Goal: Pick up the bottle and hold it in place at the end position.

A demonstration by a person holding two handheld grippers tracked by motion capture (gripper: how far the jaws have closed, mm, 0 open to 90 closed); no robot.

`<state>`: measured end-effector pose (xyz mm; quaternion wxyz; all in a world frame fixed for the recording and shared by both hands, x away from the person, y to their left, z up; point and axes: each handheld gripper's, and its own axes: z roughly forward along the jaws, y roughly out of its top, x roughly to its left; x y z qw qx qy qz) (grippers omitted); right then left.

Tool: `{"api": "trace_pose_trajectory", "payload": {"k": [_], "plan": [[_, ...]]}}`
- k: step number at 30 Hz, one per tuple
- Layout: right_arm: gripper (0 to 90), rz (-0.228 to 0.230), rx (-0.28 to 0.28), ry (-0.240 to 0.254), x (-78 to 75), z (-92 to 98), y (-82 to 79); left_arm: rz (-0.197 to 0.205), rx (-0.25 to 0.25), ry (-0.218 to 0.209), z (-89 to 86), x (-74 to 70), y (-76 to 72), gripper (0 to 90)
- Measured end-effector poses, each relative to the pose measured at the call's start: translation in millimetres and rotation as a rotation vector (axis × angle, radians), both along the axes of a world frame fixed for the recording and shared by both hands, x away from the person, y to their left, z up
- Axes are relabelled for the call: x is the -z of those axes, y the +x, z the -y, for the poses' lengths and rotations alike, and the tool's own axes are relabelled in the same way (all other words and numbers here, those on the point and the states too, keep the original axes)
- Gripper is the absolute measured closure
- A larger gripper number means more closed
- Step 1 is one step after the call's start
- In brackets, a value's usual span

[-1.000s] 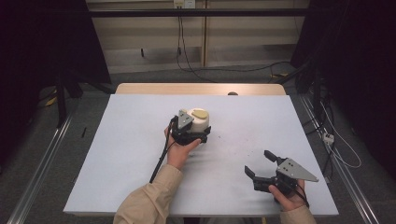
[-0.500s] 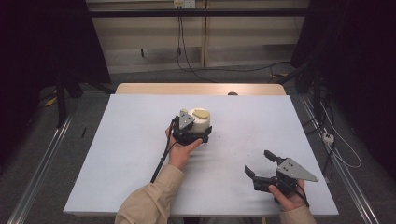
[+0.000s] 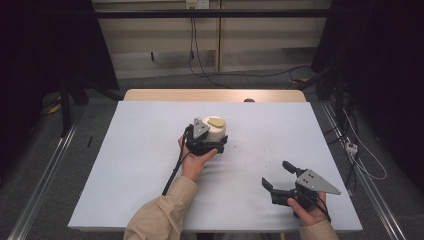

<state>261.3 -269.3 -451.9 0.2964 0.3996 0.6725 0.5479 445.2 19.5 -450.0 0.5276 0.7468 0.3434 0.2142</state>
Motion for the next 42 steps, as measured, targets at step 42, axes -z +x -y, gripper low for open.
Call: {"api": "trace_pose_trajectory", "payload": {"k": [42], "plan": [[6.9, -0.005, 0.01, -0.024, -0.1, -3.9, 9.5, 0.023, 0.056, 0.004, -2.9, 8.6, -1.6, 4.7]]}}
